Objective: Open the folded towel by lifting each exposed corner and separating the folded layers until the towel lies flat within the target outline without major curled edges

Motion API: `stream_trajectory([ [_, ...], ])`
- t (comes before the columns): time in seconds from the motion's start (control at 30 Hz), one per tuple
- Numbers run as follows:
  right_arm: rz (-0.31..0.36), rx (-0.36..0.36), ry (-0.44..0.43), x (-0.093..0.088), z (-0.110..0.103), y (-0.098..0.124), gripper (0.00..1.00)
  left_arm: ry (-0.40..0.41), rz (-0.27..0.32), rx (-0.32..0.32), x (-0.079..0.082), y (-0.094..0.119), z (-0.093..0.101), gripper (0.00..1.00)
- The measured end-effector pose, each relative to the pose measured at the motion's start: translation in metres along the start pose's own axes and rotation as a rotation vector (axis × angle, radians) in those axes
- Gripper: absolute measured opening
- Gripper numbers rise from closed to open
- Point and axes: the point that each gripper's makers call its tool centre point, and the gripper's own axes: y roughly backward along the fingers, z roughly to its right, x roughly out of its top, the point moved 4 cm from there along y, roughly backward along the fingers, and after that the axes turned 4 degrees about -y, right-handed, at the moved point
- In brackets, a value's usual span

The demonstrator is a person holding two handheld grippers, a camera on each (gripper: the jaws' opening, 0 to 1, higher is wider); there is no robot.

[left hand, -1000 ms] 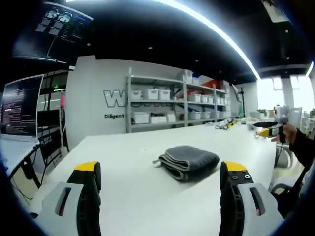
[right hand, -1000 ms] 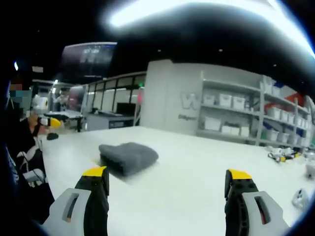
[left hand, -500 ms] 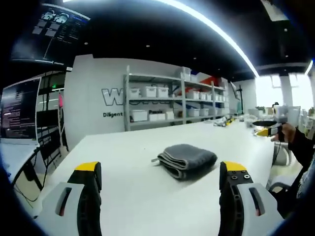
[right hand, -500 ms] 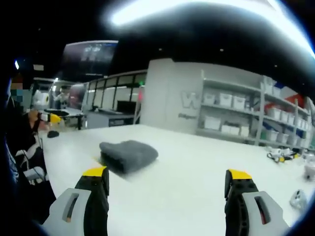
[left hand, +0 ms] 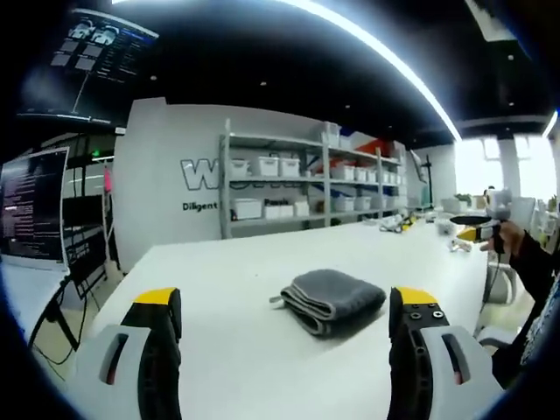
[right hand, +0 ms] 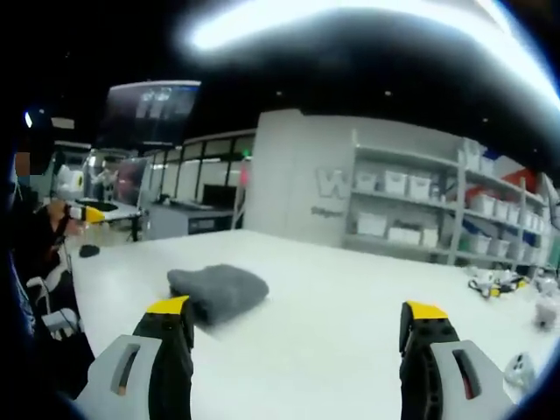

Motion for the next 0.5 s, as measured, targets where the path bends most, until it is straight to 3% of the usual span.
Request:
stream_trajectory([
  [0.5, -0.034, -0.009, 0.051, 0.011, 0.01, -0.017, 1.0, -0.008, -0.013, 0.014, 0.014, -0.014, -0.019, 0.96],
])
